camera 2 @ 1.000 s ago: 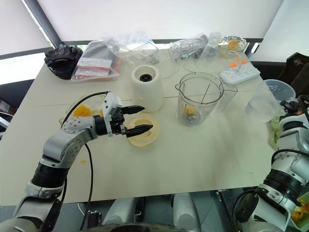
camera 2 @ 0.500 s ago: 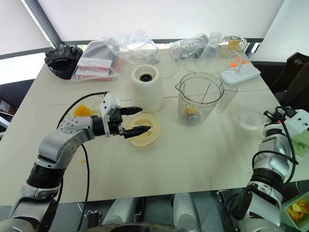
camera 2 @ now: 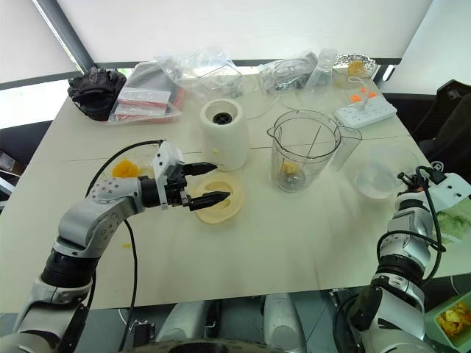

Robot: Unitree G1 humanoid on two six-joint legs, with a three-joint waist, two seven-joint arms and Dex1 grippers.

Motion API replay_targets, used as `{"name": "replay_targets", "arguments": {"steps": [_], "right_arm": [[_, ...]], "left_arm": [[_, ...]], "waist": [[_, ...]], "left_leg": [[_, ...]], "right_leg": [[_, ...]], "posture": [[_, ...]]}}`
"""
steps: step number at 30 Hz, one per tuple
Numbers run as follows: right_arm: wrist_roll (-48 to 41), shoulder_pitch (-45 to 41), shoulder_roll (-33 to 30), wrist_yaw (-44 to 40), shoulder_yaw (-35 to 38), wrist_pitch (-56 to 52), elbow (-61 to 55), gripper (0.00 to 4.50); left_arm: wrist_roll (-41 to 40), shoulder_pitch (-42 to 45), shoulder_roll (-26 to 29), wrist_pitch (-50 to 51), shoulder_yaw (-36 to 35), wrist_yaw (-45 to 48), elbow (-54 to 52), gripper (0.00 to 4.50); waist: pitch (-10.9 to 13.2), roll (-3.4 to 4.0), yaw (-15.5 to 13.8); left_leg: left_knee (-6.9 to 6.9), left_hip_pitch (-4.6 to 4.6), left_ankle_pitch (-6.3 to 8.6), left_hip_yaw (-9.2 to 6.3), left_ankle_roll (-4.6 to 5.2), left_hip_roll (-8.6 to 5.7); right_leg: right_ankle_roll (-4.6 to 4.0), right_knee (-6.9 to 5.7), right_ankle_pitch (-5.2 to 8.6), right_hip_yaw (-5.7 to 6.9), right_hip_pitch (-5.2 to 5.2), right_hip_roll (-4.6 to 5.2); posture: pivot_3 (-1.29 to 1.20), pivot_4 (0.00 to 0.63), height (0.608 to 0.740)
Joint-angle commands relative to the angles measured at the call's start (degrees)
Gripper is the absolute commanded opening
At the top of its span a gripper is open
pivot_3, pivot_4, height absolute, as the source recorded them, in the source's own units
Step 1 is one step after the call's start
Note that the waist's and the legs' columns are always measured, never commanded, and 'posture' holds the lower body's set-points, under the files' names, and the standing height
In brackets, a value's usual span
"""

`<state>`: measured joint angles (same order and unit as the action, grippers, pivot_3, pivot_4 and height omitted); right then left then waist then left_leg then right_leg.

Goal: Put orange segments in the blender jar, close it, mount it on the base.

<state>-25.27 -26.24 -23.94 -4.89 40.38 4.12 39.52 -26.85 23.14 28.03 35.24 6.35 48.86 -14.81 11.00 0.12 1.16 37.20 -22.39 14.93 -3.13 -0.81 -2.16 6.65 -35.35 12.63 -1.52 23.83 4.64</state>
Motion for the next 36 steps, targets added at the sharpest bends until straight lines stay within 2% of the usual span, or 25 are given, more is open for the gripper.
{"name": "replay_targets", "arguments": {"steps": [1,13,16,21,23,36], "right_arm": [[-0.8,1.1,-0.3,0.1,-0.2,0.8,-2.1,0.06],[-2.2,8.9,3.5,0.8,-3.0,-3.7,-13.7,0.06],[-2.1,9.2,3.2,1.0,-3.6,-4.4,-14.5,1.02],[-1.9,9.5,2.8,1.2,-4.2,-4.6,-14.7,3.63],[-2.0,9.5,2.8,1.2,-4.2,-4.7,-14.8,4.47],[-1.0,14.3,2.7,3.2,-4.8,-8.4,-20.5,4.47]], "left_arm": [[-0.5,0.2,-0.1,-0.7,-0.4,-0.1,-1.7,4.50],[0.0,0.3,-1.1,-1.4,0.6,-0.1,-1.2,4.50],[0.1,0.4,-1.2,-1.5,0.8,0.0,-1.0,4.50],[0.0,0.6,-1.2,-1.7,1.0,-0.1,-0.7,4.50],[0.0,0.6,-1.2,-1.7,1.0,-0.1,-0.7,4.50],[0.3,0.2,-1.9,-2.2,1.3,-0.3,-0.6,4.50]], "waist": [[0.0,-0.01,0.0],[0.0,-0.01,0.0],[0.0,-0.01,0.0],[0.0,-0.01,0.2],[0.0,-0.01,0.3],[0.0,-0.01,0.0]], "left_leg": [[0.00,0.01,0.00,0.00,0.00,0.00],[0.02,0.07,0.00,-0.16,0.00,0.01],[0.02,0.09,0.00,-0.16,0.00,0.01],[0.02,0.09,0.00,-0.13,0.00,0.01],[0.02,0.10,0.00,-0.13,0.00,0.01],[0.04,0.10,0.00,-0.13,0.00,0.01]], "right_leg": [[0.00,0.00,0.00,0.00,-0.02,0.00],[0.00,0.01,0.00,0.01,-0.09,0.00],[0.00,0.00,0.00,0.01,-0.10,-0.02],[-0.01,0.01,0.00,0.00,-0.10,-0.02],[-0.01,0.01,0.00,0.00,-0.10,-0.02],[-0.06,0.00,0.03,-0.01,-0.10,-0.02]], "posture": [[0.00,0.150,0.740],[0.00,0.150,0.740],[0.00,0.150,0.740],[0.00,0.150,0.740],[0.00,0.150,0.740],[0.00,0.150,0.740]]}}
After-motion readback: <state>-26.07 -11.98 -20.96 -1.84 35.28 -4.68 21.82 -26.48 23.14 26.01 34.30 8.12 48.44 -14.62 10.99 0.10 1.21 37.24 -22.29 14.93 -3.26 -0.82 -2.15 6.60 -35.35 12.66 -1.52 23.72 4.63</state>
